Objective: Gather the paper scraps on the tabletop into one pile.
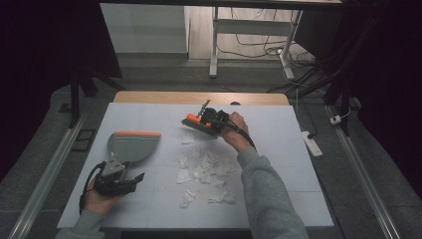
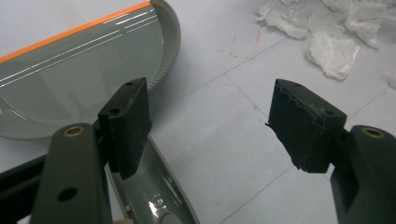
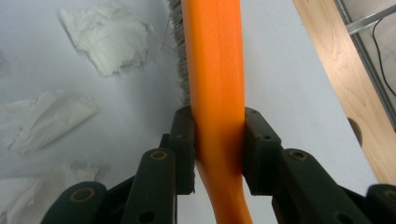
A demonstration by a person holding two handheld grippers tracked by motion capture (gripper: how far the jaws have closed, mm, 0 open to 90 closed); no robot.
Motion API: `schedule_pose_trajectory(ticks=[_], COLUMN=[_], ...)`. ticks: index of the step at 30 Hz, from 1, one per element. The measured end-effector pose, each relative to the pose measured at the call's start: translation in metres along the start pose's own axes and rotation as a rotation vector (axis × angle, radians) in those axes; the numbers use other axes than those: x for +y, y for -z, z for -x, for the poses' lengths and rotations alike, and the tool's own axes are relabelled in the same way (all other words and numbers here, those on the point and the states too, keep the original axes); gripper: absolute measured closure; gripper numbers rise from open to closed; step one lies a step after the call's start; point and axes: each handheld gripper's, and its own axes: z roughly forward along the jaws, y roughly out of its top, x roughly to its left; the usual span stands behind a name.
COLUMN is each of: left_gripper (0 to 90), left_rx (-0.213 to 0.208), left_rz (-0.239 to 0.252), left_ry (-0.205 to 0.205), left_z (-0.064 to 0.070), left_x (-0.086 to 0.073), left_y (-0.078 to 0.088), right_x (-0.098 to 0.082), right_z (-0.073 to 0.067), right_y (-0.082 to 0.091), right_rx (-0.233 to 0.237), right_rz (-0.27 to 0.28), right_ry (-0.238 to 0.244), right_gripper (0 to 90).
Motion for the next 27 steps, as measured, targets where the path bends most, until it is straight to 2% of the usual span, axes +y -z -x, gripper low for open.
schedule_pose_trajectory(ticks=[3, 4, 5, 7, 11, 14, 15, 17, 18, 19, 20, 21, 23, 24, 25, 27], left_gripper=[30.2, 30.1, 30.1, 30.1, 30.0, 29.5, 29.5, 29.5, 29.5, 29.5, 29.5, 29.5, 29.5, 29.5, 29.5, 29.5], left_rx=[0.005, 0.005, 0.006, 0.007, 0.011, 0.016, 0.017, 0.016, 0.016, 0.015, 0.014, 0.014, 0.012, 0.012, 0.012, 0.012], left_rz=[0.004, 0.005, 0.005, 0.003, 0.0, 0.001, 0.003, 0.001, 0.001, 0.001, 0.001, -0.001, -0.002, -0.003, -0.003, -0.001], left_ry=[0.004, 0.003, 0.003, 0.004, 0.005, 0.008, 0.008, 0.008, 0.008, 0.009, 0.008, 0.007, 0.006, 0.005, 0.005, 0.003], left_z=[0.0, 0.001, 0.001, 0.001, 0.001, 0.0, 0.0, 0.0, 0.0, 0.0, 0.0, 0.0, 0.0, 0.0, 0.0, 0.001], left_x=[0.0, 0.0, 0.0, -0.001, -0.001, -0.001, -0.001, -0.001, -0.001, -0.001, -0.001, -0.001, -0.002, -0.001, -0.001, -0.001], left_y=[0.001, 0.002, 0.002, 0.002, 0.002, 0.003, 0.003, 0.003, 0.003, 0.003, 0.003, 0.002, 0.002, 0.002, 0.002, 0.003], right_x=[0.008, 0.01, 0.013, 0.016, 0.016, 0.015, 0.015, 0.014, 0.01, 0.01, 0.009, 0.011, 0.009, 0.006, 0.006, 0.003], right_z=[-0.002, -0.003, -0.005, -0.007, -0.013, -0.02, -0.022, -0.026, -0.031, -0.032, -0.033, -0.032, -0.034, -0.038, -0.039, -0.042], right_y=[-0.003, -0.003, -0.003, -0.005, -0.003, 0.001, 0.002, 0.006, 0.003, 0.005, 0.007, 0.012, 0.015, 0.014, 0.018, 0.023], right_rx=[0.014, 0.015, 0.019, 0.023, 0.017, 0.034, 0.038, 0.057, 0.022, 0.024, 0.038, 0.071, 0.083, 0.104, 0.121, 0.132], right_rz=[-0.025, -0.032, -0.045, -0.04, -0.059, -0.079, -0.084, -0.086, -0.021, -0.016, -0.029, -0.092, -0.094, -0.059, -0.082, -0.095], right_ry=[0.016, 0.035, 0.028, 0.057, 0.098, 0.149, 0.153, 0.176, 0.153, 0.157, 0.174, 0.201, 0.224, 0.206, 0.227, 0.26], right_gripper=[68.8, 68.8, 68.9, 68.9, 68.9, 70.4, 70.3, 70.4, 70.4, 70.4, 70.4, 70.4, 70.5, 70.5, 70.5, 70.4])
